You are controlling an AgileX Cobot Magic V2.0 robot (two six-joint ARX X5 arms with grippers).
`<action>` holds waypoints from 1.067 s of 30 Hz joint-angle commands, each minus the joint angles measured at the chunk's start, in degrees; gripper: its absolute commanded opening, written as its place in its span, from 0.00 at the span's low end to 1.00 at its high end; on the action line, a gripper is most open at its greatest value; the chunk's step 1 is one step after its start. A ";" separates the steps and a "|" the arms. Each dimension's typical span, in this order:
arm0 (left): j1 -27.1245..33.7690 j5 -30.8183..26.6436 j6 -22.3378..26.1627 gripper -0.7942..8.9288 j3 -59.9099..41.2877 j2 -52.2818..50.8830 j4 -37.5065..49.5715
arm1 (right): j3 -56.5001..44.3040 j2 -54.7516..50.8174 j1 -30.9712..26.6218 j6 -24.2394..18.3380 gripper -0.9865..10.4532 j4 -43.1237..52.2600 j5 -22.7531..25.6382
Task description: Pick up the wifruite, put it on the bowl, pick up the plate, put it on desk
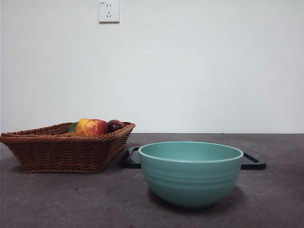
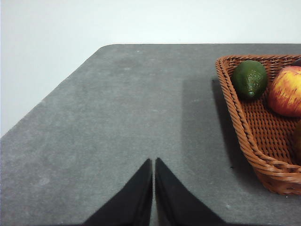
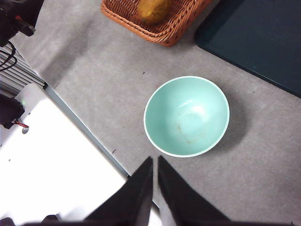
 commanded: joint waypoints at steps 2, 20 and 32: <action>0.11 -0.31 0.28 0.09 -0.39 -0.13 -2.23 | 0.98 0.44 0.50 -0.85 0.09 0.63 -0.09; 0.11 -0.31 0.28 0.09 -0.39 -0.13 -2.23 | -2.91 -3.43 -13.11 -13.29 0.09 18.91 2.93; 0.11 -0.31 0.28 0.09 -0.39 -0.13 -2.23 | -26.29 -20.74 -32.81 -15.28 0.09 46.49 6.45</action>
